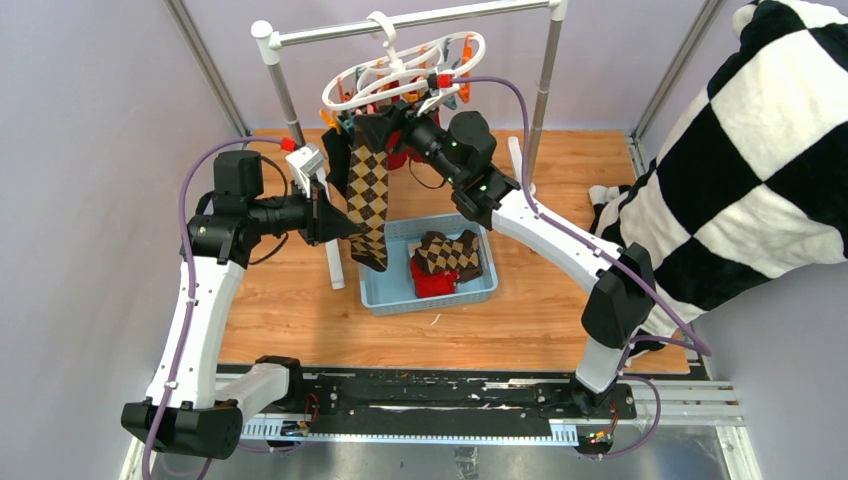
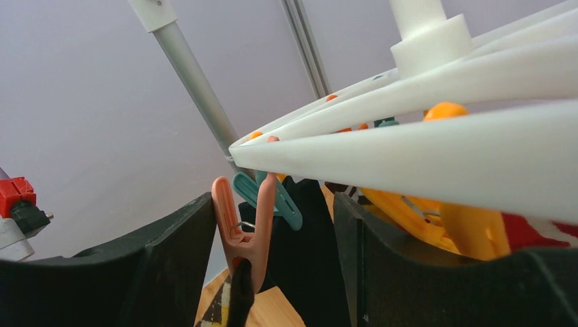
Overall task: Remove the socks clipped to the hanger
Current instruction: Remove the sock from the hanger.
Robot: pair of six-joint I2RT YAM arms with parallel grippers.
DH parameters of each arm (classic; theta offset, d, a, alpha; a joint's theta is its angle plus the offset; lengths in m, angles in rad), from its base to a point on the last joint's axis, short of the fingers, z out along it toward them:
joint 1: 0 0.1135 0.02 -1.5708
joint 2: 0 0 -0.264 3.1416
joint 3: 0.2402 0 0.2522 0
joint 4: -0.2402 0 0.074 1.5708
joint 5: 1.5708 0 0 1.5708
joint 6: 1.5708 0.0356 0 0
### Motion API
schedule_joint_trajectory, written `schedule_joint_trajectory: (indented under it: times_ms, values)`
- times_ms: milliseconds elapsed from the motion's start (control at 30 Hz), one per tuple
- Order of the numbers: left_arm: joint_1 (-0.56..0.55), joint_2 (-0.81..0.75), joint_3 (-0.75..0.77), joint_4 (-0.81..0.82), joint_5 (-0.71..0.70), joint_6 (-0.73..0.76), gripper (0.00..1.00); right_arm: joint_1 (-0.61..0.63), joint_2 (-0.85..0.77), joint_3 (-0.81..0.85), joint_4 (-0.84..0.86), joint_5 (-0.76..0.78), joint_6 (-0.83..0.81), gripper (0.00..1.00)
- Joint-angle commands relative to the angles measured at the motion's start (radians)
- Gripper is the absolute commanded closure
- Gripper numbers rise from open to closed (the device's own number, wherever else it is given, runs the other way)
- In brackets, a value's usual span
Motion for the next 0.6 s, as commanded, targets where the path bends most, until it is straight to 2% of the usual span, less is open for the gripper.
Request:
schedule_joint_trajectory:
  times_ms: [0,233,567]
  values:
    - [-0.012,0.003,-0.009,0.006,0.001,0.009,1.00,0.020,-0.029,-0.002,0.040,0.062,-0.048,0.33]
    - [-0.015,0.002,-0.012,0.006,0.002,0.012,1.00,0.099,-0.010,0.014,0.056,0.207,-0.241,0.30]
    - [-0.017,-0.003,-0.011,0.006,0.000,0.011,1.00,0.102,0.042,0.091,0.054,0.235,-0.256,0.44]
